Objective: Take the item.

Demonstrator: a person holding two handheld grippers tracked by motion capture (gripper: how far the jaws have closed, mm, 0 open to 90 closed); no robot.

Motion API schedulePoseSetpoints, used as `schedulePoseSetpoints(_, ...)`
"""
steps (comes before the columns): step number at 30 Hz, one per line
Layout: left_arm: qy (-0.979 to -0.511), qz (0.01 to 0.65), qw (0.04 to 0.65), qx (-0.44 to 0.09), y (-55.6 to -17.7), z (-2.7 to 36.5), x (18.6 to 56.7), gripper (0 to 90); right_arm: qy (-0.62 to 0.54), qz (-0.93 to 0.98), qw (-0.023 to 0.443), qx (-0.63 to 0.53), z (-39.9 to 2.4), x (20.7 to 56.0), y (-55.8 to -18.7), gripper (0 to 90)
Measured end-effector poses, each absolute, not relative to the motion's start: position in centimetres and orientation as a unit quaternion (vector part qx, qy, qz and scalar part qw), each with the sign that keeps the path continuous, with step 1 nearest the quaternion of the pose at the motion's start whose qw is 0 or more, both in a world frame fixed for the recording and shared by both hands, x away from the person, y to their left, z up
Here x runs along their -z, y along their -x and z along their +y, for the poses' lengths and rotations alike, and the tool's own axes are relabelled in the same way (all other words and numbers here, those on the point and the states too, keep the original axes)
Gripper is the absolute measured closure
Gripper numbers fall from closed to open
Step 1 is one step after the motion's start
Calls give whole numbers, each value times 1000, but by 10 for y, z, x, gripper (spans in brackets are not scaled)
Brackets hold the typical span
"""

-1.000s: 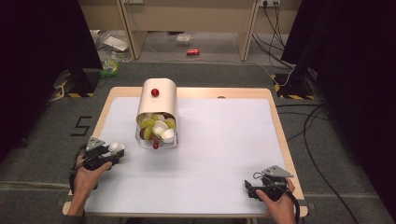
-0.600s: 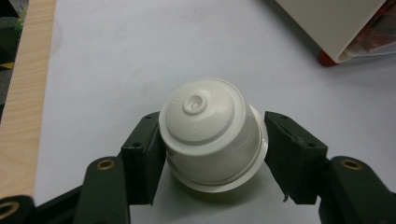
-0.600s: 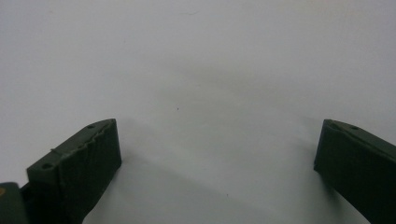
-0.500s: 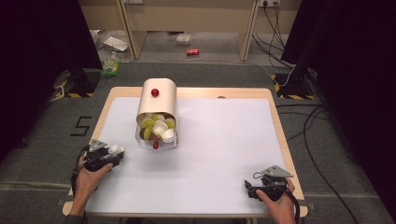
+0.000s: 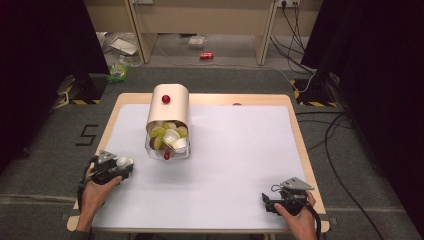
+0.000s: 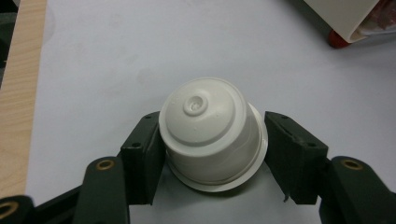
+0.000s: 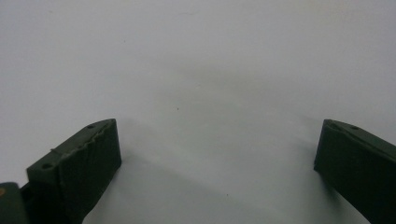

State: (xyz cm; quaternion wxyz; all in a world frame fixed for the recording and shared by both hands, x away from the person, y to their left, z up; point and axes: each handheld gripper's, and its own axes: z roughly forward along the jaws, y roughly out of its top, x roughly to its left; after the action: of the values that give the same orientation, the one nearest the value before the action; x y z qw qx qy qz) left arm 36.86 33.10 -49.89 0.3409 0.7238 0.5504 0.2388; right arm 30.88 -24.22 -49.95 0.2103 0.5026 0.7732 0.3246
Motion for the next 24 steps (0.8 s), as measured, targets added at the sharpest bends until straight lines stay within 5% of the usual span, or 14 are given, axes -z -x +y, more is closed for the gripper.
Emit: schedulePoseSetpoints(24,-711,543,377,-241,-359,329,477,234,-503,773,209,-325,-242,499,-309,8)
